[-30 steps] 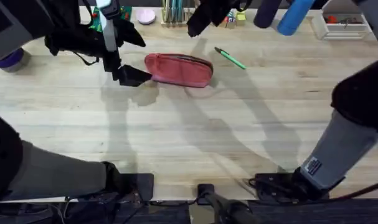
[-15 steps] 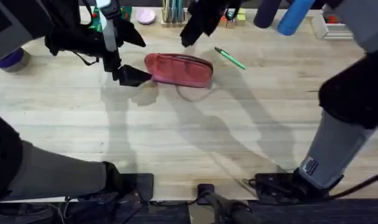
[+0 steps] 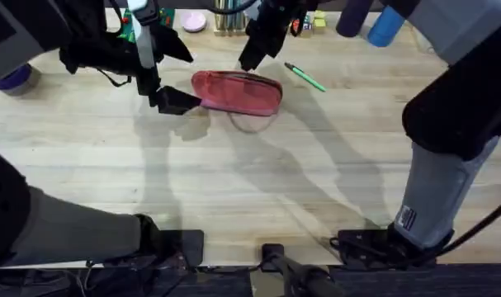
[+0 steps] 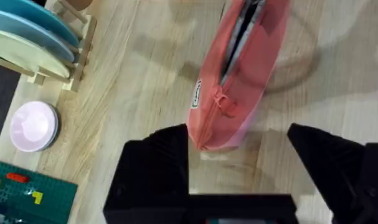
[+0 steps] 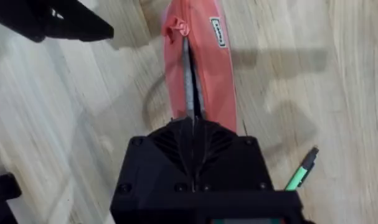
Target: Unzip the bag, pick up the pens from the table one at a time and place them inside, then zip the bag closed.
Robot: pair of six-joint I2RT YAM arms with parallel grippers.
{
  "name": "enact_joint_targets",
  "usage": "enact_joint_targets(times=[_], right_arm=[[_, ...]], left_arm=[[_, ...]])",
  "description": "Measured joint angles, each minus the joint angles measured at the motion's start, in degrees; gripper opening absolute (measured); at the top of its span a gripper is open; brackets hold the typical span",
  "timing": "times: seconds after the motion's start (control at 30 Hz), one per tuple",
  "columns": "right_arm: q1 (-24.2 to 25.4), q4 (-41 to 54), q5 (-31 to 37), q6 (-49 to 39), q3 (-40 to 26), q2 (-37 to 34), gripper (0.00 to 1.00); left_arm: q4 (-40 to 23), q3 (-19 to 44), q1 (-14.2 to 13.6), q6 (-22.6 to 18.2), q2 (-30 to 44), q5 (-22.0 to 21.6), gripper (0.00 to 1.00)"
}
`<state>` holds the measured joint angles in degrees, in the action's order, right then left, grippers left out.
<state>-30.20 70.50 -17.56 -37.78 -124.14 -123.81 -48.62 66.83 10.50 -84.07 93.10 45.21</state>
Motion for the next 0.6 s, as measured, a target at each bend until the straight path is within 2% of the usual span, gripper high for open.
enact_joint_targets(times=[0.6], right_arm=[[0.3, -0.6, 0.0, -6.4, 0.0, -5.9, 0.032]], left_arm=[[0.0, 0.0, 0.0, 0.0, 0.0, 0.0, 0.993]])
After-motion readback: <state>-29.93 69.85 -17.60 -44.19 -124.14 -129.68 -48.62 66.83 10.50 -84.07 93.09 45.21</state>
